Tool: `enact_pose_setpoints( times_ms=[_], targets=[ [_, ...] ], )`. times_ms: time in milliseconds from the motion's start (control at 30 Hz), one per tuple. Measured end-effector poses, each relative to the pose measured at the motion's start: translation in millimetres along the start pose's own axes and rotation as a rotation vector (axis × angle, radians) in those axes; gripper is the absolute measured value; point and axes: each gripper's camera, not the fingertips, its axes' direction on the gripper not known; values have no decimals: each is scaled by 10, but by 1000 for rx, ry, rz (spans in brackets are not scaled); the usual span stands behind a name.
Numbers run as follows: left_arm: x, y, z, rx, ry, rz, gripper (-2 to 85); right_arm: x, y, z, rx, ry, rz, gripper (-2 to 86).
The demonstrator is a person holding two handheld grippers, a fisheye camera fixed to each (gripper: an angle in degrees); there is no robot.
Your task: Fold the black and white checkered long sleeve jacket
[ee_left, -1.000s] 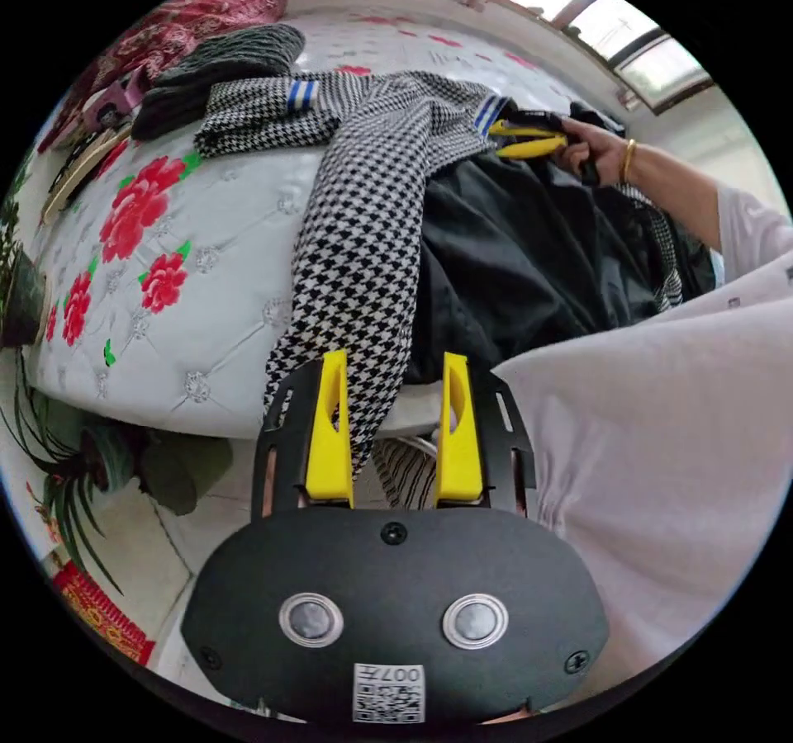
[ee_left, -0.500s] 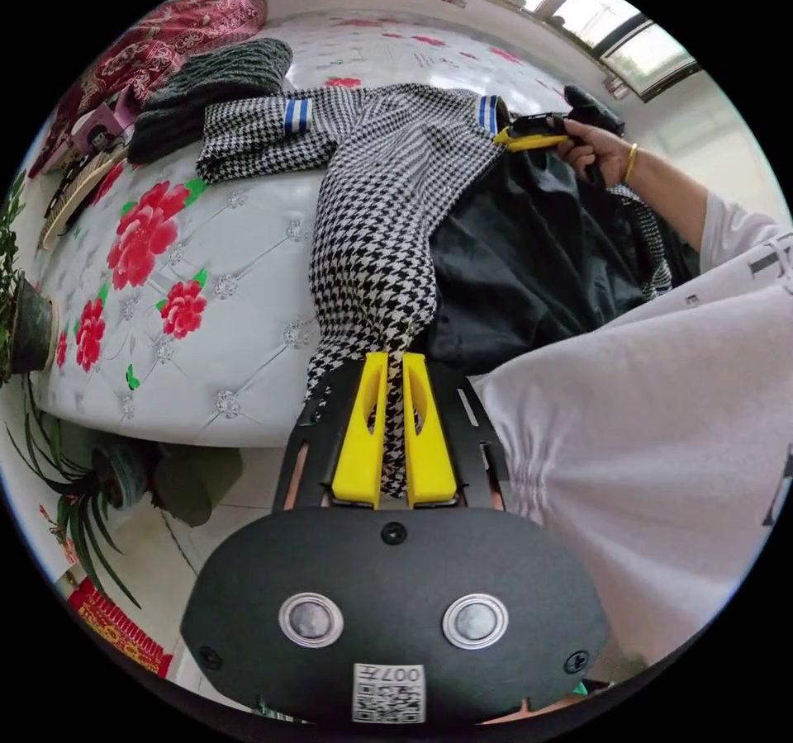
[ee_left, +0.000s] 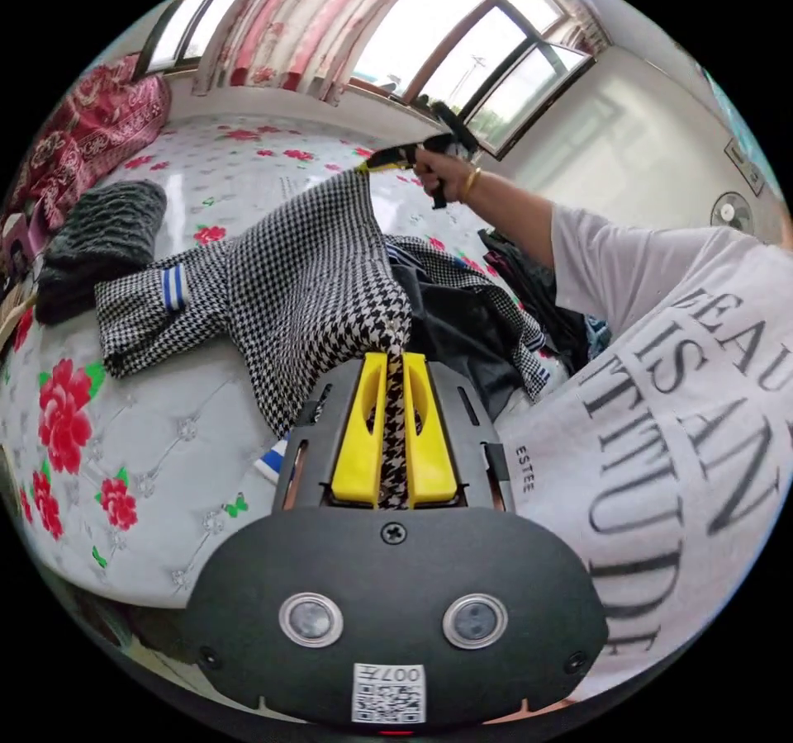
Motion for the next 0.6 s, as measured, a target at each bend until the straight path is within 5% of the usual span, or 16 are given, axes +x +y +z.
enact_pose_setpoints(
  times_ms=[167,400,600],
  targets=[
    [162,-83,1079,-219,134,-2,110,98,335,313,-60,88,148,7],
    [-266,767,585,-134,-130,-277,96,-218,2390,205,-74,-36,25,19],
    [-428,1081,670,-156,-132,-419,121,-720,3732,185,-209,-74,15,29]
  ],
)
